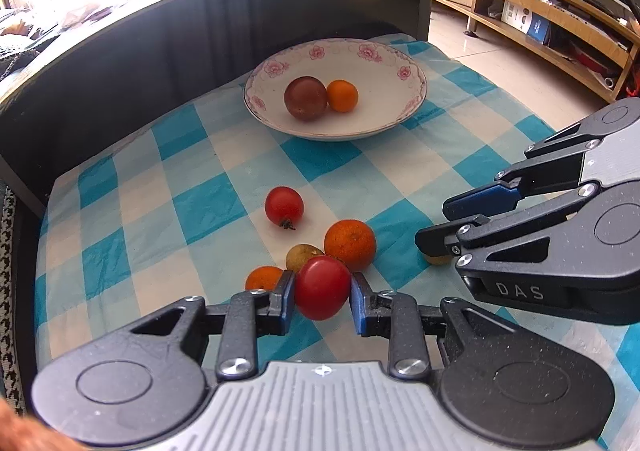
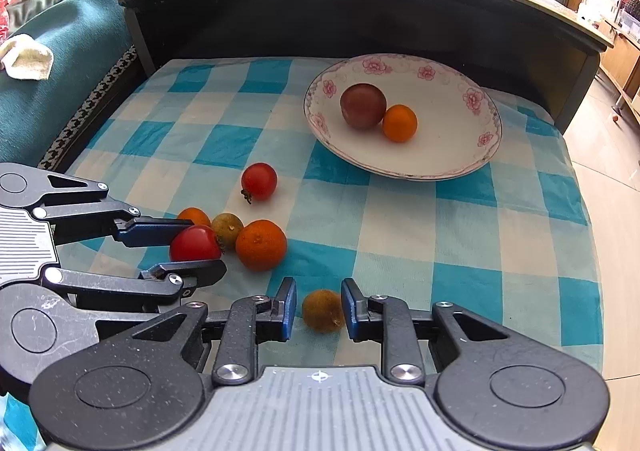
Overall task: Organize fruits
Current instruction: 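Close right gripper on the small brown fruit while left gripper closes on the red tomato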
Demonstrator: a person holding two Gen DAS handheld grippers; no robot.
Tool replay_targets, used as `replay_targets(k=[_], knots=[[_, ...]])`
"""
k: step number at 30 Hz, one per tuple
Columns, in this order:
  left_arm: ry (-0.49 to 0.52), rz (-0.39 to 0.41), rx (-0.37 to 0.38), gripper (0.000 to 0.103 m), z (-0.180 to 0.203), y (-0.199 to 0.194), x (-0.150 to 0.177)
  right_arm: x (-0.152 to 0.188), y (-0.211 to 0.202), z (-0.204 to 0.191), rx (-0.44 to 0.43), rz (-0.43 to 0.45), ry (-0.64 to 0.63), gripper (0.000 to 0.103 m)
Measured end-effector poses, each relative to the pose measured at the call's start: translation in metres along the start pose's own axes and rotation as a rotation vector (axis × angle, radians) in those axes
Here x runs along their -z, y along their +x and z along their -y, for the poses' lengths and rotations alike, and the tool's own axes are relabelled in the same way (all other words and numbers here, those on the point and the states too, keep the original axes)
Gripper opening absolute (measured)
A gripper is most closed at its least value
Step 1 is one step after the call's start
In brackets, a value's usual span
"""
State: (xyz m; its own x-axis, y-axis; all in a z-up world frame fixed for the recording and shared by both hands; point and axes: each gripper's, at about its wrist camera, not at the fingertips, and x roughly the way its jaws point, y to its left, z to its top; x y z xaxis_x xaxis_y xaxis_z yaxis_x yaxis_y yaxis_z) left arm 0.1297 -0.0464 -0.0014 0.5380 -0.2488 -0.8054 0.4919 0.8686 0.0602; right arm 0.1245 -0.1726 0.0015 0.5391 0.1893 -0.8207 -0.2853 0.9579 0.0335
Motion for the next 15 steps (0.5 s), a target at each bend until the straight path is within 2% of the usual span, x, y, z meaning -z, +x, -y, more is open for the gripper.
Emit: replay_targets(k=[15], knots=[[-0.060,0.016,-0.003,0.037,-0.018,-0.006,-0.005,-0.002,-0.004,0.003,-0.021,0.021,0.009,0.008]])
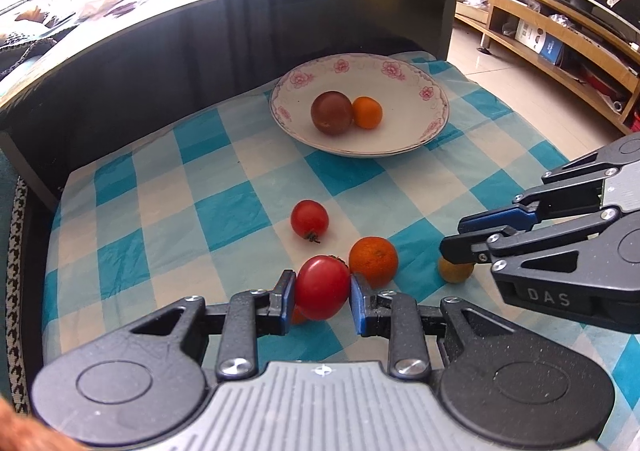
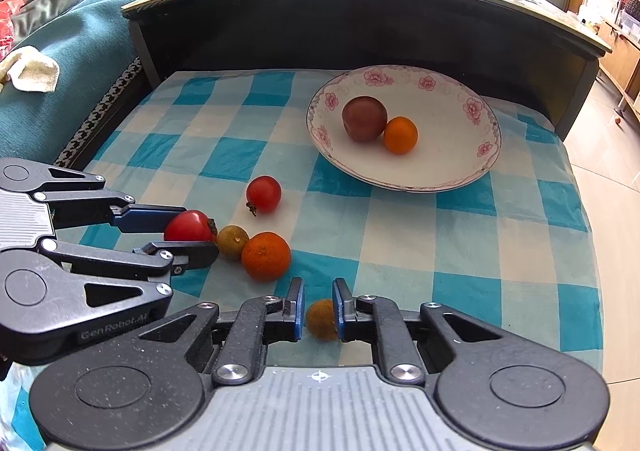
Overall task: Organize fruits
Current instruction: 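Close right gripper on the small brown fruit while left gripper closes on the red tomato, then lift and carry the brown fruit and red tomato over the flowered bowl with both grippers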
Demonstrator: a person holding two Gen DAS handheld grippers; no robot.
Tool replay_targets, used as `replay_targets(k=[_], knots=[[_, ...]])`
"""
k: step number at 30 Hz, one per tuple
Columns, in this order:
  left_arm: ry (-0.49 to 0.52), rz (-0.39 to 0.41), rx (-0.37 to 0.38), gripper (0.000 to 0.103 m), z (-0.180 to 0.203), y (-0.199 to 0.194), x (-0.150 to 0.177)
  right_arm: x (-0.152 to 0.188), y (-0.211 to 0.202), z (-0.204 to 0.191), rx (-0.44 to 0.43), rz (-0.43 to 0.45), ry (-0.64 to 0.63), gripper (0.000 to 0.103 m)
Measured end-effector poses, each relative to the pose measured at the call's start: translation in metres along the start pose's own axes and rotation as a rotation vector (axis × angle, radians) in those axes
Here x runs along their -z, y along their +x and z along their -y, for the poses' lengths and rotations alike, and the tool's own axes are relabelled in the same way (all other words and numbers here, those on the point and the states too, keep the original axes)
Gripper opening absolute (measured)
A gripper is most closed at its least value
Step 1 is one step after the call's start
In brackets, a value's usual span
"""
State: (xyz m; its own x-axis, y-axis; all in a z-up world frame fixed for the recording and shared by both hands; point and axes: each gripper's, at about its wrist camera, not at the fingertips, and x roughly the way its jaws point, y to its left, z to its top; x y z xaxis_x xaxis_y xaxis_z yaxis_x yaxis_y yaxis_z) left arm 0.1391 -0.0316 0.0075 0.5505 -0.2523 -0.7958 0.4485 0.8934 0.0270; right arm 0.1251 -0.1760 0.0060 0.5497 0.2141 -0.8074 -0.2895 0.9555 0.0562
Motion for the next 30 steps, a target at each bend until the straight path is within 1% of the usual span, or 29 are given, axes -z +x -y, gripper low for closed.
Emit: replay_targets(k=[6,13,22,24,25,26,28,29,30], knots=[[0.012,-0.003,0.010,0.037,0.000,0.000,0.002,0.003,-0.004,0.002,-0.022,0.017,-0.005,0.006],[0.008,0.007,0.012,0.037,-0.003,-0.002,-0.001,0.002,-0.008,0.003,-0.032,0.038,0.001,0.005],[0.005,0.026,0.015,0.037,-0.004,-0.005,-0.005,0.001,-0.025,0.005,-0.046,0.105,-0.013,0.005],[0.001,0.024,0.015,0.037,-0.005,-0.005,-0.005,0.002,-0.024,0.006,-0.047,0.095,-0.011,0.005],[0.001,0.022,0.016,0.037,-0.005,-0.004,-0.004,0.002,-0.021,0.007,-0.054,0.074,-0.011,0.006],[0.002,0.019,0.017,0.037,-0.005,-0.004,-0.004,0.003,-0.017,0.008,-0.064,0.041,-0.010,0.009],[0.005,0.014,0.020,0.037,-0.004,-0.003,-0.003,0.009,-0.011,0.009,-0.047,0.022,-0.009,0.013],[0.006,0.012,0.022,0.037,-0.004,-0.003,-0.003,0.010,-0.006,0.008,-0.039,0.003,-0.017,0.017],[0.007,0.010,0.023,0.037,-0.003,-0.002,-0.003,0.011,-0.002,0.009,-0.033,-0.010,-0.019,0.019]])
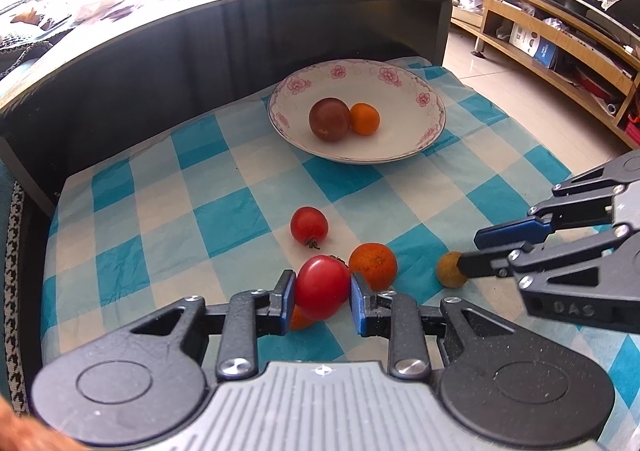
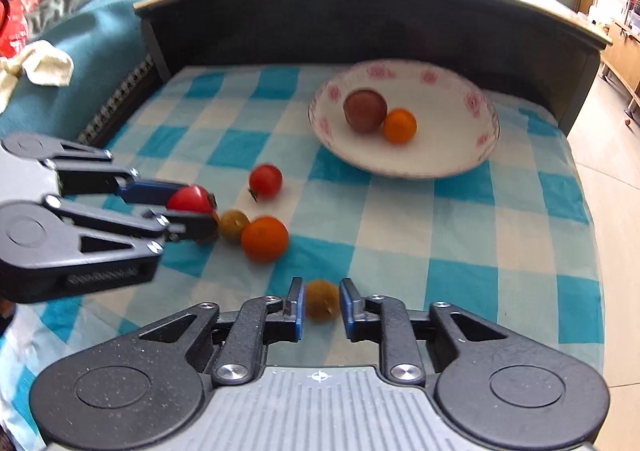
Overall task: Organize fruits
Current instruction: 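Lift and carry the brown fruit and red tomato over the flowered bowl with both grippers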
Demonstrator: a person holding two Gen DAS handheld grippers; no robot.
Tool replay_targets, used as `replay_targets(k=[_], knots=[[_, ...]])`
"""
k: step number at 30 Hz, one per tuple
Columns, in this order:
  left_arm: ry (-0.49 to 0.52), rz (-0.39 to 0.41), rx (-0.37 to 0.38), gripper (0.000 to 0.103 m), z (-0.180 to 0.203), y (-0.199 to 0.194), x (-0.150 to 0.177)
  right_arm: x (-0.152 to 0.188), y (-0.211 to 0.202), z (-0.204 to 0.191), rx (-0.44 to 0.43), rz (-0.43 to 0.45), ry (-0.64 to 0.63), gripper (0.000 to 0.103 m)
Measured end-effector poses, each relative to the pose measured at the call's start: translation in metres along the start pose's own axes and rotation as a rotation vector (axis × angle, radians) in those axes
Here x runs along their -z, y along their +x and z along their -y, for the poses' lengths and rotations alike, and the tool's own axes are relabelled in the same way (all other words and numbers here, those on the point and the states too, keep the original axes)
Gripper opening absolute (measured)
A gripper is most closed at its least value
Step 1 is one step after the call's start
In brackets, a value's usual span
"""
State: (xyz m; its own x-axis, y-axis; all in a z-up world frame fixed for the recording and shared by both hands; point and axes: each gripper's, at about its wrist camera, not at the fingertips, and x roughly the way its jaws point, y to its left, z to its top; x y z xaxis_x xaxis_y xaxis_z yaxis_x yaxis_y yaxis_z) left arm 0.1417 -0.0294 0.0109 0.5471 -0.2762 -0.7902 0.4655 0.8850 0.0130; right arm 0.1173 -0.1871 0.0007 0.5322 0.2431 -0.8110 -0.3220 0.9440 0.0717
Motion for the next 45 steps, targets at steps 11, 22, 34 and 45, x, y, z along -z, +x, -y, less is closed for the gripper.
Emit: replay_targets(k=[11,22,34,45], knots=[[0.008,-0.019,0.008,0.037,0.004,0.006,0.003,0.006,0.020,-0.007,-0.025,-0.048,0.003,0.018],[0.045,0.021,-0.007,0.037,0.015,0.008,-0.016,-0.014,0.000,0.010,0.020,0.046,0.046,0.019],[0.043,0.081,-0.020,0.037,0.015,0.033,-0.063,-0.052,0.006,0.035,0.066,0.114,0.080,0.018],[0.058,0.069,-0.044,0.037,0.017,0.067,-0.086,-0.069,0.031,0.056,0.101,0.102,0.064,0.019]])
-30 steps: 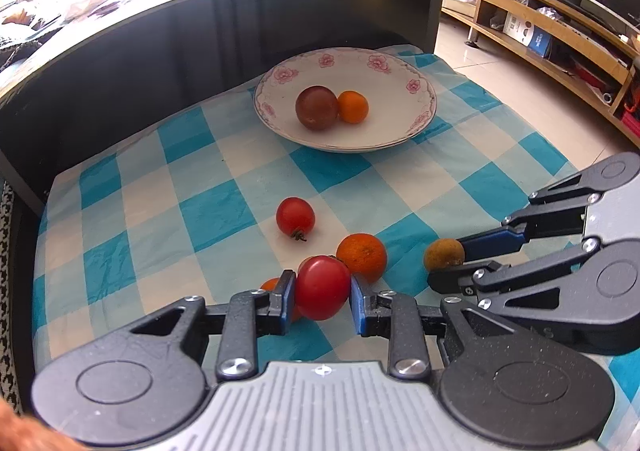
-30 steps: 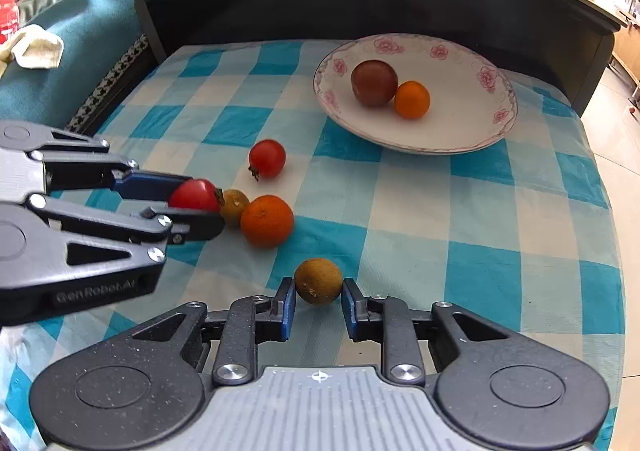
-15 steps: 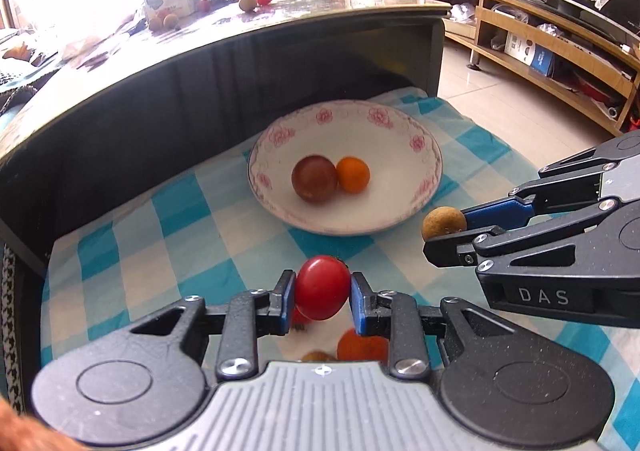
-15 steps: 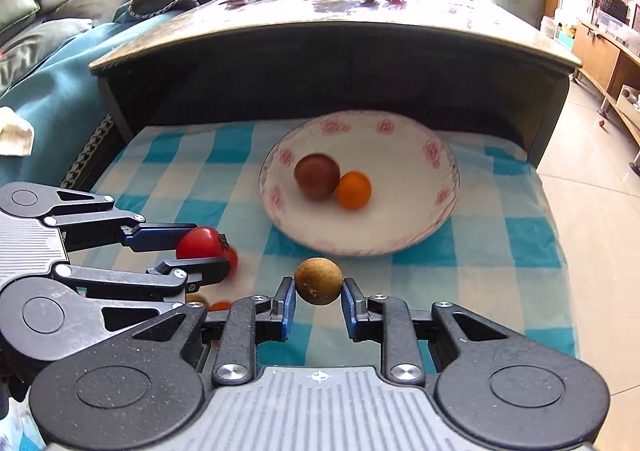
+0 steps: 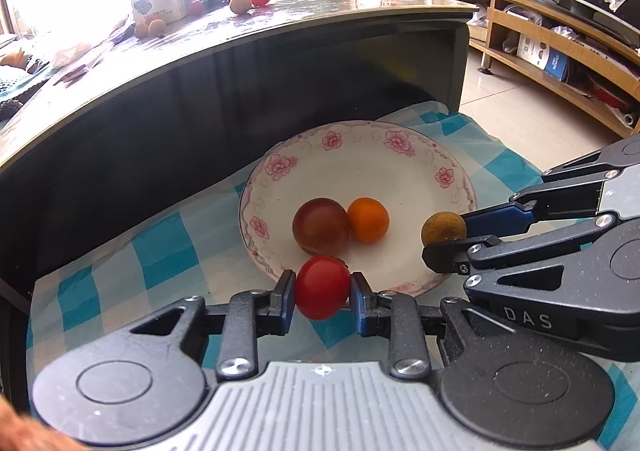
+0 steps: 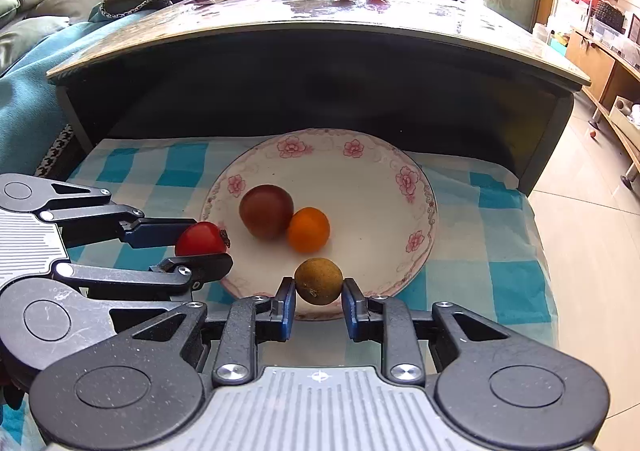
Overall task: Organize fruits
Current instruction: 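Lift and carry the brown fruit and red tomato over the flowered bowl with both grippers, then lower both fruits into the bowl and open both grippers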
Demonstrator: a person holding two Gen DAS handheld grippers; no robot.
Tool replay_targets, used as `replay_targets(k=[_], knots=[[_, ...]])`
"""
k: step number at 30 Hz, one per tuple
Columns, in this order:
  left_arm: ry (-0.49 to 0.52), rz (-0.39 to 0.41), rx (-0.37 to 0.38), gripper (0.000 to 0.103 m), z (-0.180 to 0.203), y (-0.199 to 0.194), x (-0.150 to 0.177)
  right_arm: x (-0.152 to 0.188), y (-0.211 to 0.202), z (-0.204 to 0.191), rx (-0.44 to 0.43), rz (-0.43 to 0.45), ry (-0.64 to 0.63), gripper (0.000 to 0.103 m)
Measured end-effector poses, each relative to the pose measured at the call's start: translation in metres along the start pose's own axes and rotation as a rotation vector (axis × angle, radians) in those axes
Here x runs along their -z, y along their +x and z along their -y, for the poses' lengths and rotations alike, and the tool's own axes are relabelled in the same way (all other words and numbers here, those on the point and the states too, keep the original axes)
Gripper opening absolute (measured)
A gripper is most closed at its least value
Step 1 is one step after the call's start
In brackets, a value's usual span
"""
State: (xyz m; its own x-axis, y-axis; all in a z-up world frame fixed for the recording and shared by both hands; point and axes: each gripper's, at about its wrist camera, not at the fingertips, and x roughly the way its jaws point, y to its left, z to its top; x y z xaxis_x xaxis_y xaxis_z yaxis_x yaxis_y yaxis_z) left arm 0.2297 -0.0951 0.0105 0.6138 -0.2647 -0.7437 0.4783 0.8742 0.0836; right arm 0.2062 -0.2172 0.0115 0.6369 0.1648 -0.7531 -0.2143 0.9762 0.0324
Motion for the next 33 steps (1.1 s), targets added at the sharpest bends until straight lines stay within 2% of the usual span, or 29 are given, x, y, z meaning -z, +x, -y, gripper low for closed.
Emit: replay_targets(k=[16,33], knots=[[0.005,0.002,-0.020,0.038,0.001,0.014,-0.005,-0.003,0.015,0.007,0.014,0.010,-0.007,0.021],[0.003,0.028,-0.047,0.042,-0.002,0.006,-0.007,-0.004,0.011,0.008,0.039,0.028,-0.012,0.032]])
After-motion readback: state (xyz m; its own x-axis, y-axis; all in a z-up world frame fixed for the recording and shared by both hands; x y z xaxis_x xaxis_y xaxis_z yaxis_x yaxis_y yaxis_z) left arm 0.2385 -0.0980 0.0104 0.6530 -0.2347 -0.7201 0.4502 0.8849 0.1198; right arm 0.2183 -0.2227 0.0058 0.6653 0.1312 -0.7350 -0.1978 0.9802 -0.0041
